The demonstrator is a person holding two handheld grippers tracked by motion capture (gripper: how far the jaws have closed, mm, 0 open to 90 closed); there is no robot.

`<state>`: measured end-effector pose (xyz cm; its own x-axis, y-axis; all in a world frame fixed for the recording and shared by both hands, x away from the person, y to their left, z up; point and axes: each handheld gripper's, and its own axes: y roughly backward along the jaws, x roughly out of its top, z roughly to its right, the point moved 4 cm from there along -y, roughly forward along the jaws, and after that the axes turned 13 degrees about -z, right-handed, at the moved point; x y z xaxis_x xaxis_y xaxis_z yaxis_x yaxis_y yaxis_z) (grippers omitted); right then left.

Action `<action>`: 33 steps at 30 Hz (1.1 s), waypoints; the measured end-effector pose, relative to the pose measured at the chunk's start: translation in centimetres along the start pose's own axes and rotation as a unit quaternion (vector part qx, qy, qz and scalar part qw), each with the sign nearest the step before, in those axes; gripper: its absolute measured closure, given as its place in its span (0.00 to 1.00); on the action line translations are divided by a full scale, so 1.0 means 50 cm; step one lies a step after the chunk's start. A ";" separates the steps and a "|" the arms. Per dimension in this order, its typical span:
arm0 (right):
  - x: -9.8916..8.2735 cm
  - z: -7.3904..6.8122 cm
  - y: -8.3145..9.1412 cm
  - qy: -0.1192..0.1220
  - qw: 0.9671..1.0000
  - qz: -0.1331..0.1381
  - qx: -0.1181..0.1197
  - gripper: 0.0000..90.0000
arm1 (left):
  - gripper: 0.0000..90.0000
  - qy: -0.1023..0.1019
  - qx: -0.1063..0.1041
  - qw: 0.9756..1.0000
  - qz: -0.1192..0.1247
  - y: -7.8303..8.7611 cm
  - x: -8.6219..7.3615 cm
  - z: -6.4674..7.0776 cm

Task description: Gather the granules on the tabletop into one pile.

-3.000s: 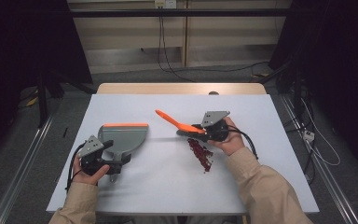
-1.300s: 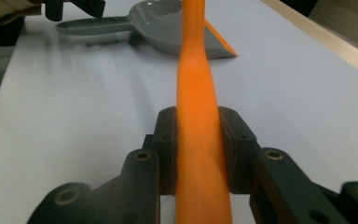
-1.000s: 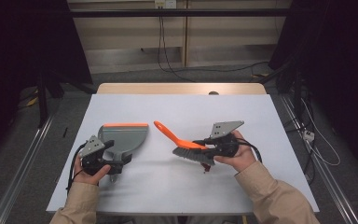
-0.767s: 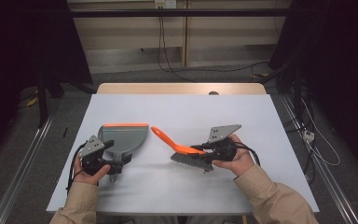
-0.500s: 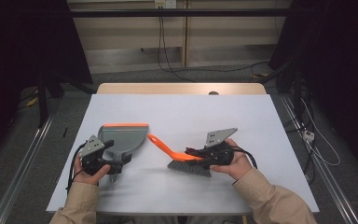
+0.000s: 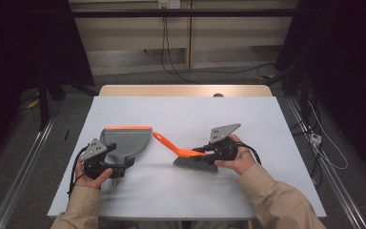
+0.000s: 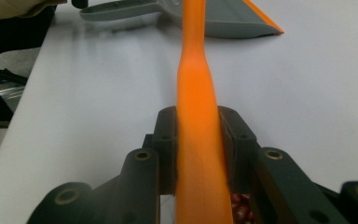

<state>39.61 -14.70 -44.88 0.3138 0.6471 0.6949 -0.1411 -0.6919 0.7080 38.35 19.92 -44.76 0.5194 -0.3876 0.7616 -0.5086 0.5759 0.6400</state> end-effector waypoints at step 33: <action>-0.030 0.028 0.029 -0.003 1.000 0.008 -0.008 0.79 | 0.07 0.000 0.001 1.000 -0.003 -0.001 0.000 0.000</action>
<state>40.26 -17.12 -45.07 0.3168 0.6345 0.7050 -0.1614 -0.6964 0.6993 38.37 19.87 -44.82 0.5221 -0.3907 0.7581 -0.5076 0.5720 0.6443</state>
